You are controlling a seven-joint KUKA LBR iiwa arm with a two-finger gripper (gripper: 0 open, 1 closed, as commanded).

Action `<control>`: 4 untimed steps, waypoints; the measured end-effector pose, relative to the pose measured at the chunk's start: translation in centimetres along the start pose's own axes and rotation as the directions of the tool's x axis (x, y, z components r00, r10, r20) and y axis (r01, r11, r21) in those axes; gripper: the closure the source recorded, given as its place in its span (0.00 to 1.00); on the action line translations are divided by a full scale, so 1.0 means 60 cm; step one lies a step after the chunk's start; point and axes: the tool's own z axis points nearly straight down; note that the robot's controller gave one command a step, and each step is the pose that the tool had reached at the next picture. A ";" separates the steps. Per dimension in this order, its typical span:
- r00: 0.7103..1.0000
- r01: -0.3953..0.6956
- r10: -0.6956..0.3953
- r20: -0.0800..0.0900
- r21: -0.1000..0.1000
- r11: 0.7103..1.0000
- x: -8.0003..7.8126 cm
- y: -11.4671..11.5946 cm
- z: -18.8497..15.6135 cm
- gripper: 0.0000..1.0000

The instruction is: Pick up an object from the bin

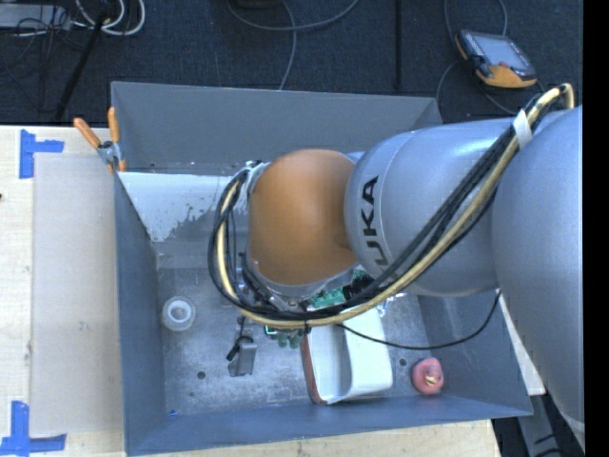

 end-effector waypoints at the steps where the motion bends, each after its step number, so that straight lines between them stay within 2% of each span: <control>1: 0.965 -0.263 0.263 0.005 -0.002 0.965 -0.099 0.078 0.167 0.00; 2: 0.986 -0.169 0.169 0.011 -0.004 0.986 -0.119 0.083 0.110 0.00; 3: 0.940 -0.341 0.341 0.007 -0.005 0.940 -0.119 0.086 0.112 0.00; 4: 0.970 -0.245 0.245 0.006 -0.001 0.970 -0.125 0.087 0.164 0.00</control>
Offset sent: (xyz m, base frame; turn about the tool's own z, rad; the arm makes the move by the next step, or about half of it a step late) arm 0.0592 0.0465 -0.0973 0.2664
